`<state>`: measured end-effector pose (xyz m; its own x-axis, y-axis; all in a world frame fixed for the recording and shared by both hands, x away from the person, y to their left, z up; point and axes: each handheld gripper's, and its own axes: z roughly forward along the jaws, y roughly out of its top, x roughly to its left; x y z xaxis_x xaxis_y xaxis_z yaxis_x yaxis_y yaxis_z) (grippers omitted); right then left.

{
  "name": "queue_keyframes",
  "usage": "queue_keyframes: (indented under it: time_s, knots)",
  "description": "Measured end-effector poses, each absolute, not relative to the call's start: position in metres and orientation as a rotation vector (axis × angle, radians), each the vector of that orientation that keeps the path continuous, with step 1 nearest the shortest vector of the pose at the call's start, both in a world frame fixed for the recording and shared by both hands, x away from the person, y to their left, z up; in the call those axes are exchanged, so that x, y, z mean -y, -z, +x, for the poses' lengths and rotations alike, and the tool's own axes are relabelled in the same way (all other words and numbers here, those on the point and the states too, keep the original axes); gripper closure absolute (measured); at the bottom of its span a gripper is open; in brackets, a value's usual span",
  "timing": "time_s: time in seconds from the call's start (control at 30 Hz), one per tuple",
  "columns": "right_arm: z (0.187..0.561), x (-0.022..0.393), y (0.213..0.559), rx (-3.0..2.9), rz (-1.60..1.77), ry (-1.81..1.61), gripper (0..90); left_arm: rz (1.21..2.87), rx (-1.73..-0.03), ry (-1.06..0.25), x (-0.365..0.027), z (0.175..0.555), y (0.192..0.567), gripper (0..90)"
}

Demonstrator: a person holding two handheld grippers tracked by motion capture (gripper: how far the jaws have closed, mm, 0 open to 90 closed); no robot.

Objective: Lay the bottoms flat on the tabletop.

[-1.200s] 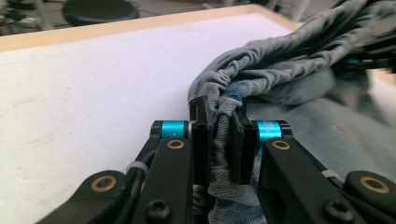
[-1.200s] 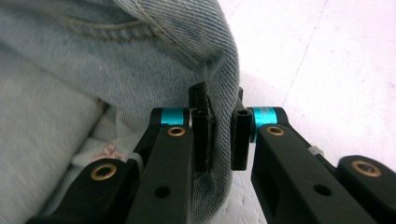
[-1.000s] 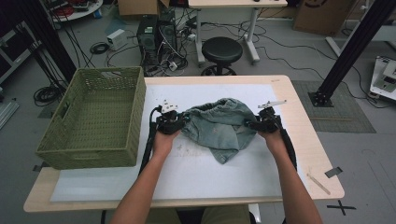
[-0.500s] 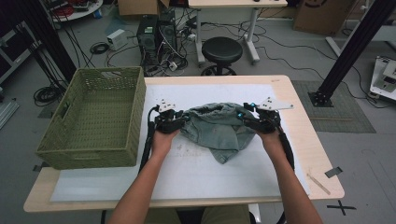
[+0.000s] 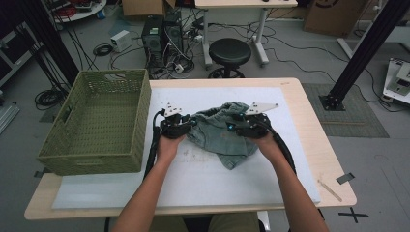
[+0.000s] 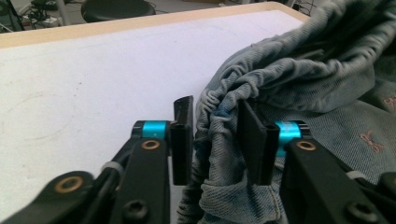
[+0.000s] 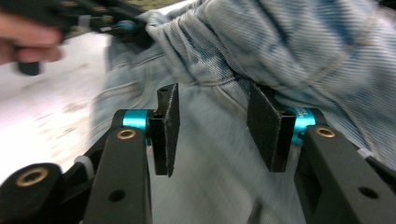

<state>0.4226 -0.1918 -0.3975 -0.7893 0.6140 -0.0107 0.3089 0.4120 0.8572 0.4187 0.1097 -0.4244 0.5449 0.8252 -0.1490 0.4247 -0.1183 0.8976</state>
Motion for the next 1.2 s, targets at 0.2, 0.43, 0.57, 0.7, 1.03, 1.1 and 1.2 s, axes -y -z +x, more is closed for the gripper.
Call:
queue_keyframes:
  time_s: [0.2,0.43,0.57,0.7,1.03,1.1,1.2]
  knots:
    - [0.461,0.170,0.401,-2.283,0.927,-1.091,51.0,1.705,-1.022,-0.511,-0.113,0.411,0.417,50.4]
    - [0.482,0.174,0.417,-2.156,1.186,-0.994,47.9,1.716,-0.963,-0.533,-0.112,0.398,0.412,45.8]
    - [0.487,0.185,0.421,-2.088,1.299,-0.956,46.8,1.723,-0.955,-0.513,-0.112,0.394,0.415,45.6]
    - [0.487,0.191,0.421,-2.021,1.315,-0.887,47.0,1.735,-0.944,-0.467,-0.111,0.392,0.419,45.4]
    - [0.482,0.203,0.418,-2.063,1.322,-0.996,50.3,1.800,-0.861,-0.277,-0.076,0.389,0.433,41.6]
    - [0.478,0.207,0.417,-2.069,1.307,-1.012,50.4,1.816,-0.873,-0.275,-0.070,0.391,0.435,40.2]
    - [0.469,0.214,0.416,-2.069,1.303,-1.071,50.5,1.830,-0.901,-0.300,-0.064,0.394,0.438,40.7]
